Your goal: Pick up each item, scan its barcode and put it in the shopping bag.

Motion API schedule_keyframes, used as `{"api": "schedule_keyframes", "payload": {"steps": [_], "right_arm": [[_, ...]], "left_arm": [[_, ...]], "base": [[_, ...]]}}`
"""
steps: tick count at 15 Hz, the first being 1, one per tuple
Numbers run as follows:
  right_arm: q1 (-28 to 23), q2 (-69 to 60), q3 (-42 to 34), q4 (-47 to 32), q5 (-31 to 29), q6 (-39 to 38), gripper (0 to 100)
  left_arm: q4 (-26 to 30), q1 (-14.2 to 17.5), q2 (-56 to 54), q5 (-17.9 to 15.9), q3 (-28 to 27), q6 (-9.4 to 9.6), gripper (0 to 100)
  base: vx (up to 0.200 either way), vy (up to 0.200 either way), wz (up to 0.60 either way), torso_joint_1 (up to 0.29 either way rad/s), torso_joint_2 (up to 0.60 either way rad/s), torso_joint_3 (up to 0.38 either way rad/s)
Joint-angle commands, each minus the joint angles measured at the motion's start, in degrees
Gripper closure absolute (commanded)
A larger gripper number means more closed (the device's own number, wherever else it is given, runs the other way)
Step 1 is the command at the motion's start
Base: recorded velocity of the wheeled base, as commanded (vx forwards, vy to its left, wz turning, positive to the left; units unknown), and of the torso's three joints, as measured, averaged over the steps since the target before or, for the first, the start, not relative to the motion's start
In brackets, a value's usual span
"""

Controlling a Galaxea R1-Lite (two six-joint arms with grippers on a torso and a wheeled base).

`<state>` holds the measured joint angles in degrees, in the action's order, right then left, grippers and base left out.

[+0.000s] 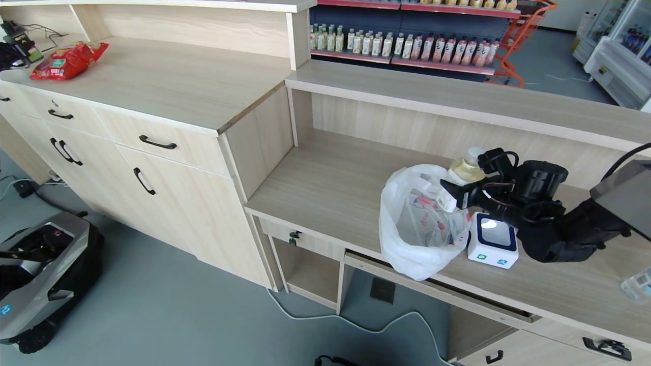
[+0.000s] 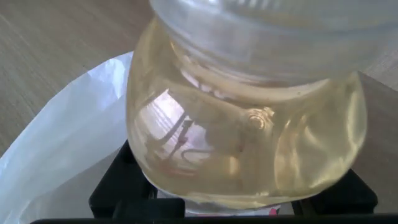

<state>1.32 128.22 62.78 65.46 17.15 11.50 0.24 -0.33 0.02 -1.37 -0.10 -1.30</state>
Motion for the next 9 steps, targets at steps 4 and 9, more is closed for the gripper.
{"api": "schedule_keyframes", "payload": {"steps": [4,9], "right_arm": [[2.6,7.7,5.6,0.5,0.1,1.9,100],[2.8,12.3,13.0,-0.2,0.0,1.9,100]], "left_arm": [[0.0,0.0,0.0,0.0,0.0,-0.01,0],[0.0,0.0,0.0,0.0,0.0,-0.01,0]], "base": [[0.000,0.000,0.00,0.000,0.00,0.000],[0.000,0.000,0.00,0.000,0.00,0.000]]}}
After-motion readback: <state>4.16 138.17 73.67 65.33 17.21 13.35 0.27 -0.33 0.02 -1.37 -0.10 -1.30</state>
